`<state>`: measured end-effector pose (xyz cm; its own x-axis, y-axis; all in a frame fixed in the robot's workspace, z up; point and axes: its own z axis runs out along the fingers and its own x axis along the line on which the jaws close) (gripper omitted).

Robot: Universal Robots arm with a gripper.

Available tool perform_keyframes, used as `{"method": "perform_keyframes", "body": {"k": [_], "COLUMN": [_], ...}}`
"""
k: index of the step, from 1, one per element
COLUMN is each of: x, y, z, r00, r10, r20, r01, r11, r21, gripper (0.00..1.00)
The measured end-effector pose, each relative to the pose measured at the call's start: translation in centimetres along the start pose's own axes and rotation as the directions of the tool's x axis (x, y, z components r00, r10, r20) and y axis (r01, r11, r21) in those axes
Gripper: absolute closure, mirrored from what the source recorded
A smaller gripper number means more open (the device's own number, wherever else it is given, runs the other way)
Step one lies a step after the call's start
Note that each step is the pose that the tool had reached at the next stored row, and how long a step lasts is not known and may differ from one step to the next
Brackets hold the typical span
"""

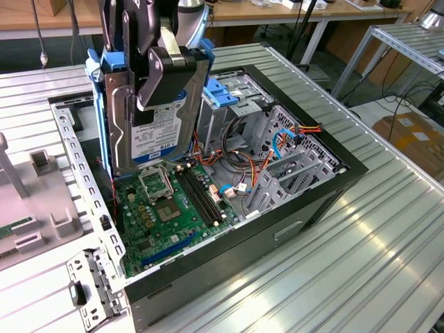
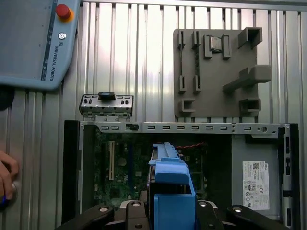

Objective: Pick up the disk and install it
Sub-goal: 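Pick up the disk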

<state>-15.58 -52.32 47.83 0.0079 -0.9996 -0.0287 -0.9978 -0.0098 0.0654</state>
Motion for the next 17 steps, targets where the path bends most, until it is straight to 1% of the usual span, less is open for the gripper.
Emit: {"method": "perform_keyframes", "body": {"k": [8, 10, 17], "x": [1.13, 1.55, 2.54], "y": [-0.39, -0.51, -1.24], "z": [-0.02, -0.04, -0.08], "r00": [1.0, 1.0, 1.0], "r10": [0.0, 0.0, 0.0], "r20": [0.0004, 0.0009, 0.005], "r01": [0.0, 0.0, 0.0], "r11": [1.0, 1.0, 1.0], "r21": [-0.0001, -0.0001, -0.0018], "gripper": [0.64, 0.64, 0.64]}}
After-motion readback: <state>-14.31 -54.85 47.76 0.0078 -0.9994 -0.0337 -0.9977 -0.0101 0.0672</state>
